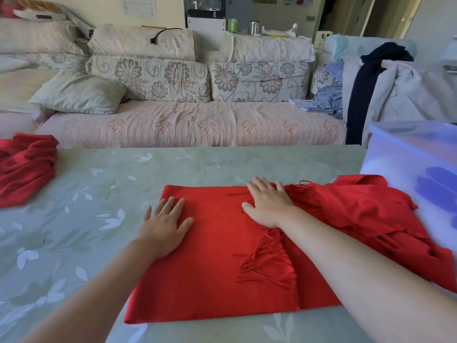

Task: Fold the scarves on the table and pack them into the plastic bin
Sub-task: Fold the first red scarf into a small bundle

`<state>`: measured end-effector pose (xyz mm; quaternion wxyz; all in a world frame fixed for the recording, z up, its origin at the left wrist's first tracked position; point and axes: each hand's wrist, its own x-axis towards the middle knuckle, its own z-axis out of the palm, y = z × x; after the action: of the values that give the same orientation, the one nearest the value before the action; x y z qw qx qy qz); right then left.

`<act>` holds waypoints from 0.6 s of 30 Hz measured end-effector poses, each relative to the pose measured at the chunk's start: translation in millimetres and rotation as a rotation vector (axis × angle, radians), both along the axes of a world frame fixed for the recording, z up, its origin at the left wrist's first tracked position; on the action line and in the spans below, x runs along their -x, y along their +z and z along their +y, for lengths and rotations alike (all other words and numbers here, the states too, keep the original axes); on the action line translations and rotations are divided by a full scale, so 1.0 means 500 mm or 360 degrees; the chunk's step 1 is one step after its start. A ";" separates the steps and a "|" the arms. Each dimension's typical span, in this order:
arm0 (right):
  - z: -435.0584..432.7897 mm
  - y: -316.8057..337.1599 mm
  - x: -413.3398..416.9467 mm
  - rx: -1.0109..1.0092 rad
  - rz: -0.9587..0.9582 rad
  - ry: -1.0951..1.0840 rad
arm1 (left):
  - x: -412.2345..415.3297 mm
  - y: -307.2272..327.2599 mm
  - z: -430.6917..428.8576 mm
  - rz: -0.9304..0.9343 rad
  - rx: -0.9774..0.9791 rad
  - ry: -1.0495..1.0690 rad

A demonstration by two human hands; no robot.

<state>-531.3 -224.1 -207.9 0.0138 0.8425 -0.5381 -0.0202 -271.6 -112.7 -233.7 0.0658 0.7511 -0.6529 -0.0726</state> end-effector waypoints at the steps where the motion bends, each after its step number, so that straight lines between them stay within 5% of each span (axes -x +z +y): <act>1: 0.012 0.011 -0.023 0.0030 -0.0081 0.0107 | -0.003 0.007 0.008 -0.0007 0.0035 0.0008; 10: 0.065 0.040 -0.281 -0.0041 -0.0336 0.0620 | -0.071 0.044 0.134 -0.0060 0.0327 0.0071; 18: 0.027 0.020 -0.441 0.0129 0.0141 0.1028 | -0.088 0.042 0.176 0.0011 0.0098 0.0182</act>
<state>-310.6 -210.6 -198.1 0.0764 0.9667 -0.2424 -0.0300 -227.6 -24.8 -212.9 0.0952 0.7845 -0.6106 -0.0512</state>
